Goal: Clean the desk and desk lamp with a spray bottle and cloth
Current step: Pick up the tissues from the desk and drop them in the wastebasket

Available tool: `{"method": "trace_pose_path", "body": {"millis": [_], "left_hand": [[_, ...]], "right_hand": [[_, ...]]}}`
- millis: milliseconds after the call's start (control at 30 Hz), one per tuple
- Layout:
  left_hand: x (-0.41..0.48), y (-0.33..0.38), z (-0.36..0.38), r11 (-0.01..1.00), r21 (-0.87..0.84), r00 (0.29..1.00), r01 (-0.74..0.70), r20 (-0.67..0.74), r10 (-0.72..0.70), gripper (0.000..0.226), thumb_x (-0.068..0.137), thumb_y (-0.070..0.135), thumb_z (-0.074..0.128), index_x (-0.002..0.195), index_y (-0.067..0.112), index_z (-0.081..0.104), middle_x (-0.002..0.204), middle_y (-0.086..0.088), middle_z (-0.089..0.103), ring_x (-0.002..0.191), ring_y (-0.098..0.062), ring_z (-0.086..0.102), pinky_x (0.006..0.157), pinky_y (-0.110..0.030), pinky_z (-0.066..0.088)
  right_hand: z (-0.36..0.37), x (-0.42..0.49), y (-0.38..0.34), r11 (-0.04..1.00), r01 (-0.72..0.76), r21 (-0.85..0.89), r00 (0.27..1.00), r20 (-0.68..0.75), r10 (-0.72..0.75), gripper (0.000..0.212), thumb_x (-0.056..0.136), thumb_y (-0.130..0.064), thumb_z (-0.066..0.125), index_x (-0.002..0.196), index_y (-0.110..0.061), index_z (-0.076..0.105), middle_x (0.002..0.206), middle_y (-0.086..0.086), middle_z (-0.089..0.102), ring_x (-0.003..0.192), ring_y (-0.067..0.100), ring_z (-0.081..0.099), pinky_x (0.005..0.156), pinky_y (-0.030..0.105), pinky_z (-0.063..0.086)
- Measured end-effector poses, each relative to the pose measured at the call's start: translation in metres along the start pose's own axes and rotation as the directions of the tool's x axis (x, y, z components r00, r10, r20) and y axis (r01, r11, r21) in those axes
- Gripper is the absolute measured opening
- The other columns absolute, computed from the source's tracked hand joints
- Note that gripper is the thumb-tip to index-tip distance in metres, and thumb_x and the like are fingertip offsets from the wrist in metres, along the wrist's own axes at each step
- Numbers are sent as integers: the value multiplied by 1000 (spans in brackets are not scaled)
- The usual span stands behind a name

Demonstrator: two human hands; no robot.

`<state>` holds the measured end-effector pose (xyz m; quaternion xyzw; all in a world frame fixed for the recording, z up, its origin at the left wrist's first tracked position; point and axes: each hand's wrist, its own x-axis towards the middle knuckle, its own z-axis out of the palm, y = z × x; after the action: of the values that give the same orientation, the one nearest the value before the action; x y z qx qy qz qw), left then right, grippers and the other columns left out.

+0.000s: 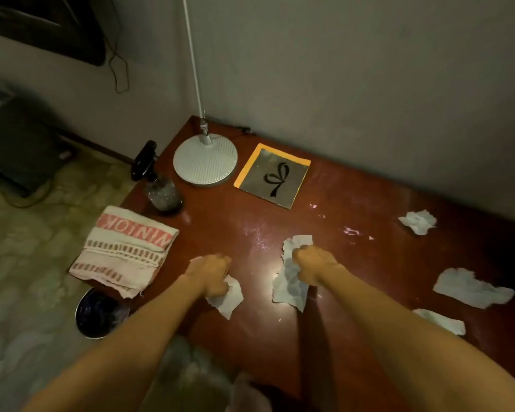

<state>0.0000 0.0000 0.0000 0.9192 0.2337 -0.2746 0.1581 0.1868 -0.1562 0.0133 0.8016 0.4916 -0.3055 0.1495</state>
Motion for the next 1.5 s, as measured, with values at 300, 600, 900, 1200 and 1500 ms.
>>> {"method": "trace_pose_path", "body": {"millis": [300,600,900,1200,1500], "left_hand": [[10,-12,64,990,-90,988,110,-95,-119,53,86,15,55,135,11,36,138,-10,37,119,-26,43,94,-33,49],[9,3,35,978,-208,980,-5,-195,-37,28,85,8,53,112,8,53,114,-7,50,96,-23,57,78,-27,47],[39,97,-71,962,-49,907,-270,-349,237,13,82,17,58,85,17,46,92,-3,50,85,-28,56,66,-35,45],[64,238,-94,859,116,830,-499,-220,513,18,80,16,55,98,15,52,107,-7,54,99,-32,57,81,-37,46],[88,332,-69,788,161,795,-594,-38,606,19,79,11,54,98,9,52,104,-7,53,95,-29,58,74,-38,46]], "right_hand": [[46,19,-19,995,-83,50,994,-71,87,46,86,-8,56,129,-7,41,128,13,45,116,31,46,91,41,49],[28,5,-23,989,-102,106,974,-189,121,36,85,2,51,120,-6,53,121,12,57,111,30,55,86,38,48],[-25,-65,39,934,-265,240,886,-323,334,41,89,-21,53,128,-7,49,132,12,47,122,32,45,95,40,45],[26,-162,149,649,-493,580,761,-75,645,16,87,-4,50,101,-13,49,107,14,59,96,28,59,70,32,43],[90,-177,213,587,-528,613,788,98,607,20,86,3,54,94,-6,70,105,13,57,100,29,62,78,30,50]]}}
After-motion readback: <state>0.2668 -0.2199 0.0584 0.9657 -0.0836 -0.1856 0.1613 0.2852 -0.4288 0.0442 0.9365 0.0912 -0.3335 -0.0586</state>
